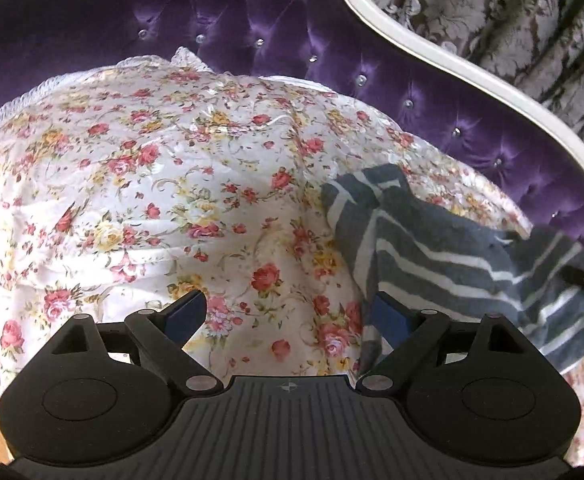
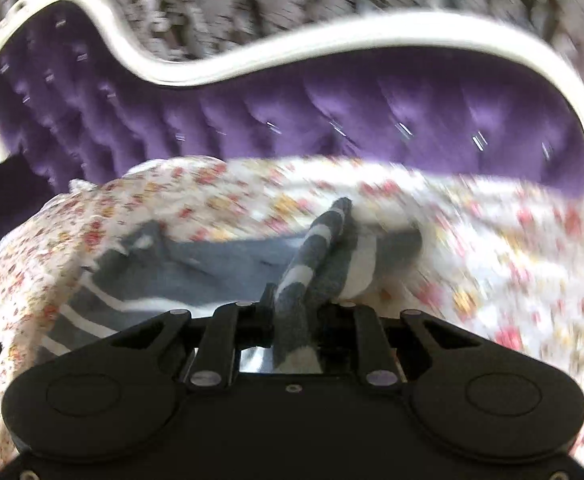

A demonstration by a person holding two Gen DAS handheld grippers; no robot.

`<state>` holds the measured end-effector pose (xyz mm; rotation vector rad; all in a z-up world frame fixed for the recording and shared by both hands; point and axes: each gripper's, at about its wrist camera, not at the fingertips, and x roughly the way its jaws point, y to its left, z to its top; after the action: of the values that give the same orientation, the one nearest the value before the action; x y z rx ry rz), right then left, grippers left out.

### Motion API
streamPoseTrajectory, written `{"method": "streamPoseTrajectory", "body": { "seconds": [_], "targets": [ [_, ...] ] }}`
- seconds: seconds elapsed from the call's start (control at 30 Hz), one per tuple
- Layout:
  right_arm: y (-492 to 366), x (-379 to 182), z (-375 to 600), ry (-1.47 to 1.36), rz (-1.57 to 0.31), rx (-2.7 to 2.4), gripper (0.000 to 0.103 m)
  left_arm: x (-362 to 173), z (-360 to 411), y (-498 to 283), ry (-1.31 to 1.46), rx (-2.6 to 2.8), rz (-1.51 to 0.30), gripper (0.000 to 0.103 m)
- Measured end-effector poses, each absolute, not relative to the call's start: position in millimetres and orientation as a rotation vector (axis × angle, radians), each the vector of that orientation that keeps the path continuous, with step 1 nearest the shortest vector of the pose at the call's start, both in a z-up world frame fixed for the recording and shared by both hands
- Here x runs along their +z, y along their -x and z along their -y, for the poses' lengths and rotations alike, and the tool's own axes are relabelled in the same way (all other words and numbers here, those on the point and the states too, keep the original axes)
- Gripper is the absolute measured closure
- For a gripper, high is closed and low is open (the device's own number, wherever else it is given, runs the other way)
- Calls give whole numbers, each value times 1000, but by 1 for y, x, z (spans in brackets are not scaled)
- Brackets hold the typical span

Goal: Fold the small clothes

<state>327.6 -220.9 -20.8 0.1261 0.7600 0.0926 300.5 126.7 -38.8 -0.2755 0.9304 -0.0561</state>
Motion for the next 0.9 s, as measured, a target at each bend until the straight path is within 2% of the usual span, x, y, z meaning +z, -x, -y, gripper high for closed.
{"method": "streamPoseTrajectory", "body": {
  "seconds": [0.2, 0.47, 0.7, 0.9],
  "targets": [
    [-333, -2, 138, -13, -702, 219, 79, -36, -137, -297, 315, -66, -931, 14],
    [-333, -54, 45, 67, -729, 338, 80, -32, -154, -295, 363, -48, -921, 14],
    [-319, -74, 10, 196, -703, 349, 79, -33, -160, -297, 385, -42, -922, 14],
    [-319, -78, 13, 175, -692, 364, 78, -37, -158, -299, 385, -44, -928, 14]
  ]
}}
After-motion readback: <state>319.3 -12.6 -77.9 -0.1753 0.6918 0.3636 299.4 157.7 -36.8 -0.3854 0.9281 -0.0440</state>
